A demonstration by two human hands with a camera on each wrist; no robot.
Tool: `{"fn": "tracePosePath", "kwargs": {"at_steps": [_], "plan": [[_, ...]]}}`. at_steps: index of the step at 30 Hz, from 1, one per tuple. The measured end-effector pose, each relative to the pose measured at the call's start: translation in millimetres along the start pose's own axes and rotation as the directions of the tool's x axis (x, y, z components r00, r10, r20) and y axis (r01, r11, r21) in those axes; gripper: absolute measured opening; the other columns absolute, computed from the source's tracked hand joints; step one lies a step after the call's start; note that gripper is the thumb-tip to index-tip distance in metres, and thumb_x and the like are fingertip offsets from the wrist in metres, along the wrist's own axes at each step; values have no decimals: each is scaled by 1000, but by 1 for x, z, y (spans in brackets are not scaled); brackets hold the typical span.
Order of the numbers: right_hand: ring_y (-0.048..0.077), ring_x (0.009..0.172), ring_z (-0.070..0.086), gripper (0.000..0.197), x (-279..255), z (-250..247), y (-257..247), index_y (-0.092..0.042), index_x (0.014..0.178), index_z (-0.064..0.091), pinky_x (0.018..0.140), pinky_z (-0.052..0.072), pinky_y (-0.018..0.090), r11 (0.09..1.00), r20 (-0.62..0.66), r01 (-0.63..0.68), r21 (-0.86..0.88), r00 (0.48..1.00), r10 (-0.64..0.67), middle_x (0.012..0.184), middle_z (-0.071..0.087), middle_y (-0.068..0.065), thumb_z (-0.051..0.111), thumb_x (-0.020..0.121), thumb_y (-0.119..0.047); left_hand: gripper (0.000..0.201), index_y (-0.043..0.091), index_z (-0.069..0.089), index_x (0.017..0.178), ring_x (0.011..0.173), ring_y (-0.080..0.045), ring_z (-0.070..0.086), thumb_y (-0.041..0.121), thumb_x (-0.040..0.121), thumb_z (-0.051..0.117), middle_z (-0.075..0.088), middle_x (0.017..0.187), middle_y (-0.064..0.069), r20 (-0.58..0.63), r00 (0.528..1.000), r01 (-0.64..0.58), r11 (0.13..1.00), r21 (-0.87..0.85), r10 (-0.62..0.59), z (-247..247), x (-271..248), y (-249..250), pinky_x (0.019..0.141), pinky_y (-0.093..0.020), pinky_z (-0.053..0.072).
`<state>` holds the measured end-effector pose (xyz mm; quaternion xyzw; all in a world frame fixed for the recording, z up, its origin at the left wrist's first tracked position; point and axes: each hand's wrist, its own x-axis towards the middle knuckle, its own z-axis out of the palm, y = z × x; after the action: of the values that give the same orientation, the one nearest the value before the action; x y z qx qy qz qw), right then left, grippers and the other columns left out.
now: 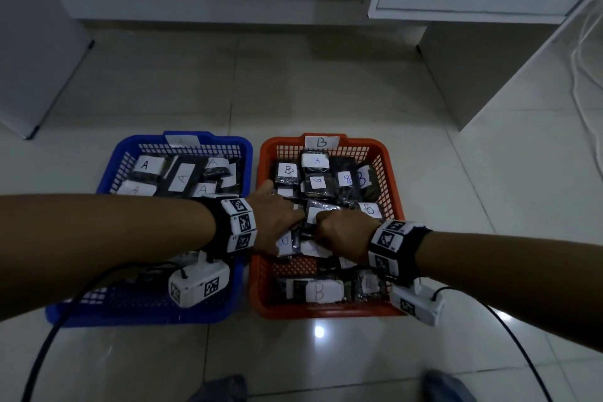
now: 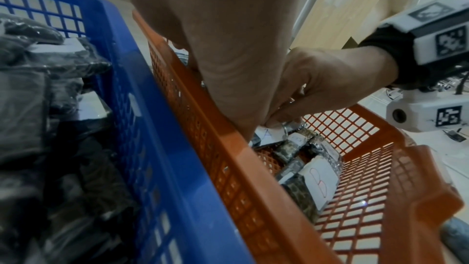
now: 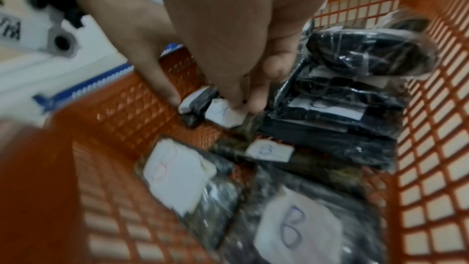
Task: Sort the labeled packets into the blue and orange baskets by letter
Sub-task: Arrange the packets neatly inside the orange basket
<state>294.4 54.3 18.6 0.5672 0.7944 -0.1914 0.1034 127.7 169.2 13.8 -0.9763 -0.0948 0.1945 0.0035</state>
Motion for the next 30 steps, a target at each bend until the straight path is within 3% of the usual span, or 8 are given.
{"fn": "tracePosePath", "kwargs": {"at_steps": [7, 11, 15, 20, 25, 27, 30], "plan": [[16, 77, 68, 18, -14, -29, 19, -11, 92, 75, 76, 58, 32, 981, 2, -95, 172, 995, 96, 87, 73, 4, 59, 96, -18, 51, 31, 52, 109, 94, -16, 53, 68, 74, 58, 54, 104, 8, -58, 998, -40, 999, 0, 40, -4, -2, 0, 81, -36, 22], [17, 79, 71, 12, -23, -34, 24, -13, 91, 72, 74, 60, 32, 965, 264, -191, 181, 954, 139, 89, 74, 4, 61, 94, -18, 39, 33, 53, 111, 100, -13, 53, 61, 83, 57, 54, 108, 10, -114, 988, -106, 993, -50, 99, -5, 1, 8, 84, -36, 22], [19, 91, 68, 20, -18, -21, 10, -10, 108, 69, 71, 51, 24, 973, 455, -229, 29, 870, 191, 99, 71, 3, 63, 95, -23, 34, 31, 58, 118, 100, -15, 57, 50, 89, 56, 61, 107, 8, -120, 976, -185, 983, -5, 183, -8, 4, 20, 88, -38, 26], [18, 76, 56, 22, -22, -11, 1, -5, 108, 64, 70, 53, 28, 985, 371, -174, 7, 915, 159, 93, 63, 7, 68, 92, -21, 20, 25, 65, 86, 78, -16, 60, 42, 89, 54, 65, 86, 7, -119, 973, -185, 977, 109, 197, -9, 12, 31, 73, -35, 10], [19, 75, 55, 18, -25, -15, -2, -11, 99, 61, 63, 48, 27, 985, 354, -166, 43, 925, 140, 101, 68, 11, 68, 92, -26, 21, 23, 64, 72, 70, -16, 59, 40, 85, 59, 65, 75, 7, -92, 987, -113, 979, 167, 130, -2, 24, 41, 85, -39, 28], [19, 74, 58, 11, -26, -18, 1, -13, 92, 58, 60, 47, 23, 982, 356, -164, 95, 927, 120, 97, 69, 11, 64, 95, -23, 20, 23, 62, 70, 69, -16, 58, 38, 83, 60, 64, 74, 7, -88, 987, -120, 985, 127, 132, 0, 26, 45, 87, -39, 27], [20, 74, 71, 21, -23, -15, 11, -6, 93, 67, 73, 61, 33, 938, 388, -252, 239, 910, 145, 88, 74, 8, 61, 95, -26, 32, 25, 61, 71, 68, -15, 57, 52, 83, 51, 61, 72, 8, -155, 975, -142, 981, 133, 162, -4, 29, 45, 81, -37, 22]]}}
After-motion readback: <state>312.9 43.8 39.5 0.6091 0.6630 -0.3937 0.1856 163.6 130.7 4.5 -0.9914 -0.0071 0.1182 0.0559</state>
